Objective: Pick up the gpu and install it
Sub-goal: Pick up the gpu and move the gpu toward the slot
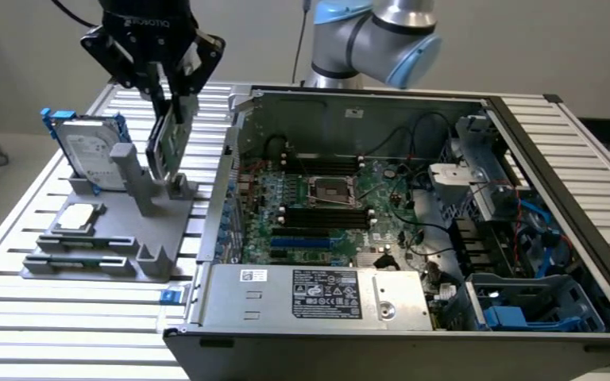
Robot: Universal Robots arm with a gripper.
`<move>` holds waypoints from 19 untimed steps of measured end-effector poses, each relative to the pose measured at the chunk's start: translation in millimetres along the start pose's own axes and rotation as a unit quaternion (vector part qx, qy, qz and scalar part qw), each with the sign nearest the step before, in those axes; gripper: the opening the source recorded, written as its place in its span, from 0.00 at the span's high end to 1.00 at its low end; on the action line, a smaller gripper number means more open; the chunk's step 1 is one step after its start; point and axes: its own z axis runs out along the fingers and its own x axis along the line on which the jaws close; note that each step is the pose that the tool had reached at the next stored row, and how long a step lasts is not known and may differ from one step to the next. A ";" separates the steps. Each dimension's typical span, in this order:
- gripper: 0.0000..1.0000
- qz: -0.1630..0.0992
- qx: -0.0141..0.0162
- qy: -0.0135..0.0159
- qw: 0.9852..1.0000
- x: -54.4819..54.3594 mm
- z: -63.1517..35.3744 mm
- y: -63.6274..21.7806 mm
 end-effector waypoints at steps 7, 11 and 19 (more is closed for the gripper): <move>0.74 0.000 0.000 0.002 1.000 -31.5 -9.7 -2.6; 0.74 0.000 0.000 0.003 1.000 -49.6 -11.2 -3.7; 0.74 0.000 0.000 0.004 1.000 -85.9 -12.6 -5.3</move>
